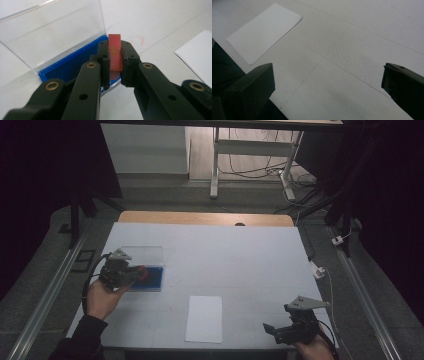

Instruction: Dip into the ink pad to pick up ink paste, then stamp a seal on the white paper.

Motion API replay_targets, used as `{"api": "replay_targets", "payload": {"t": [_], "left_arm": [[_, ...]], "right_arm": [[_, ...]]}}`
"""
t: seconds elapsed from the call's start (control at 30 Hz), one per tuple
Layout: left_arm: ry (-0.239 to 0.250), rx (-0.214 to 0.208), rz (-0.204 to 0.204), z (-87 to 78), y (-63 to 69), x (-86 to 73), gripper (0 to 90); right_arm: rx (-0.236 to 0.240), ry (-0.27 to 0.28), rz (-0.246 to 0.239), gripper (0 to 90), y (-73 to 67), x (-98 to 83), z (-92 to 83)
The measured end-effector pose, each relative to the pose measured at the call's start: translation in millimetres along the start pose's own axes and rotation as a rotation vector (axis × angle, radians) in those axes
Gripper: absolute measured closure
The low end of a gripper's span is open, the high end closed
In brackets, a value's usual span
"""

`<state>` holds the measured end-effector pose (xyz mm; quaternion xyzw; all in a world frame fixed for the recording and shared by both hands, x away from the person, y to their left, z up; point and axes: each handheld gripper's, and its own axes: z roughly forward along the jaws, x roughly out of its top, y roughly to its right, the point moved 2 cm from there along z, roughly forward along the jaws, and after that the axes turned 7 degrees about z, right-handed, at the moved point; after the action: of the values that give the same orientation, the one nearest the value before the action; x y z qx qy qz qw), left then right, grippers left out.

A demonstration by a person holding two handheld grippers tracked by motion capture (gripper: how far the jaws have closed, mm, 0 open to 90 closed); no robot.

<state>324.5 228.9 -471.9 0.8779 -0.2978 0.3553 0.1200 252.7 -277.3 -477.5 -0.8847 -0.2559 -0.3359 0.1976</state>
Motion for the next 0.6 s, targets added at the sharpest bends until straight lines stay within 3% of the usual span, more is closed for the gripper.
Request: {"api": "replay_targets", "payload": {"t": [0.27, 0.6], "left_arm": [[0.018, -0.027, 0.046, -7.6, 16.1, 5.3, 79.3], [0.039, -0.082, 0.074, -11.2, 34.1, 12.3, 79.3]], "right_arm": [[0.003, -0.007, -0.010, 0.0, -0.5, -0.1, 0.1], [0.007, -0.008, -0.011, 0.0, -0.4, -0.2, 0.1]]}}
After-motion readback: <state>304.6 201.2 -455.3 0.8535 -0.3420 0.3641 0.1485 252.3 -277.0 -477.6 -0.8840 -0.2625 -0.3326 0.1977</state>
